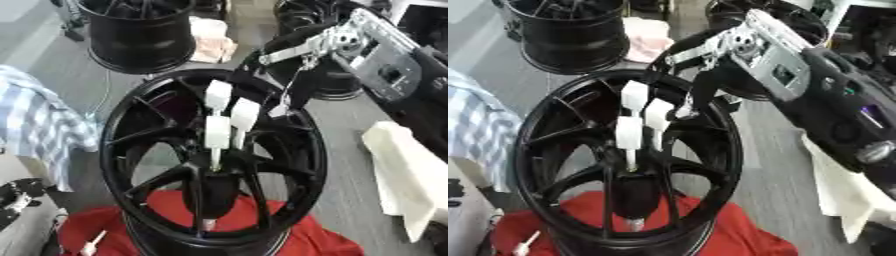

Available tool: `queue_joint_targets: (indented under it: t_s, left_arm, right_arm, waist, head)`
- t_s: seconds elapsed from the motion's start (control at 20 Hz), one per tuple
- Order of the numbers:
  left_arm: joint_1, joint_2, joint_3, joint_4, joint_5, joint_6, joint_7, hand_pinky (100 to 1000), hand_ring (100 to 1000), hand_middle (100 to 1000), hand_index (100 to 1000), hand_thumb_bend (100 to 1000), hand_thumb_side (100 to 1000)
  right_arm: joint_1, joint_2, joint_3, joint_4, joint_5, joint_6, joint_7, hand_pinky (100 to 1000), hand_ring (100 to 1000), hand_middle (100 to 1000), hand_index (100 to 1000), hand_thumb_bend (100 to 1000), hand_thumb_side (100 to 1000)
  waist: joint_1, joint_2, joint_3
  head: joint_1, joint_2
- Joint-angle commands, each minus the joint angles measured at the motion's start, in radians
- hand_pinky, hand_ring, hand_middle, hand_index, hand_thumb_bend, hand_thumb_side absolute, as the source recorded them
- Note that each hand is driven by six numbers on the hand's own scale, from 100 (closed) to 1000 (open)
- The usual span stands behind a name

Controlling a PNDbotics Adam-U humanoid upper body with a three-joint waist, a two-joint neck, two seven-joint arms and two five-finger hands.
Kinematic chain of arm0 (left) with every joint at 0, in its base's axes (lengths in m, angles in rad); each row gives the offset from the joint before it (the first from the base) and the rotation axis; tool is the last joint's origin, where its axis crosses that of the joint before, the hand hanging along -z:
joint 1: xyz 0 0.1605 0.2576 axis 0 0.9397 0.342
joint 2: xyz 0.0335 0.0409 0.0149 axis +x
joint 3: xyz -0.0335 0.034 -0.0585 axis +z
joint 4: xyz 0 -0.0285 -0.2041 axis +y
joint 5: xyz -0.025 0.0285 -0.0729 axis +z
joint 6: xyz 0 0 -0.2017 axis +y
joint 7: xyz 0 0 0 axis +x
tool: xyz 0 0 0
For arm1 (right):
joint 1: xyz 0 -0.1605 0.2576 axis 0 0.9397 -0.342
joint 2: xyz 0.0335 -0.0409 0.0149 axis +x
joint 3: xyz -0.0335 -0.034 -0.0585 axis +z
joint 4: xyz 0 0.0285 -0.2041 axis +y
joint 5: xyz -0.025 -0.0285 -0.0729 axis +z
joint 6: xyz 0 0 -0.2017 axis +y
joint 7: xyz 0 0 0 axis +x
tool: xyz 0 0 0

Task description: Pull the pin out of the wheel hub.

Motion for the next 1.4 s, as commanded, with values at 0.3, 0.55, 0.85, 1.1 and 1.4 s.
queue_joint_targets:
  t_s: [0.3,0.55,0.85,1.1,1.4]
  left_arm:
    - [-0.014,0.028,0.002,-0.017,0.003,-0.004,0.001,715,736,655,760,463,592]
    - [-0.015,0.027,0.001,-0.017,0.004,-0.004,0.001,715,736,655,760,464,591]
    - [-0.017,0.027,0.0,-0.018,0.005,-0.005,0.001,715,736,655,760,463,591]
    - [-0.018,0.026,0.0,-0.019,0.005,-0.005,0.0,714,736,655,760,464,591]
    - [-0.02,0.025,-0.001,-0.02,0.006,-0.004,-0.001,714,736,655,760,465,590]
  right_arm:
    - [-0.012,0.002,-0.021,0.033,0.022,-0.014,-0.002,913,937,881,929,317,323]
    - [-0.009,0.014,-0.018,0.045,0.025,-0.021,-0.002,911,933,875,925,317,322]
    - [-0.004,0.031,-0.013,0.063,0.029,-0.027,-0.002,910,930,869,921,311,325]
    - [-0.003,0.042,-0.012,0.077,0.034,-0.035,-0.002,909,928,866,921,309,322]
    - [-0.001,0.054,-0.01,0.09,0.04,-0.042,-0.002,907,925,856,917,304,322]
  waist:
    - [0.009,-0.004,-0.001]
    - [0.011,-0.002,0.0]
    - [0.011,0.0,0.002]
    - [0.012,0.0,0.003]
    - [0.011,0.001,0.006]
  head:
    - [-0.003,0.001]
    - [-0.004,0.002]
    - [-0.007,0.003]
    - [-0.008,0.003]
    - [-0.011,0.004]
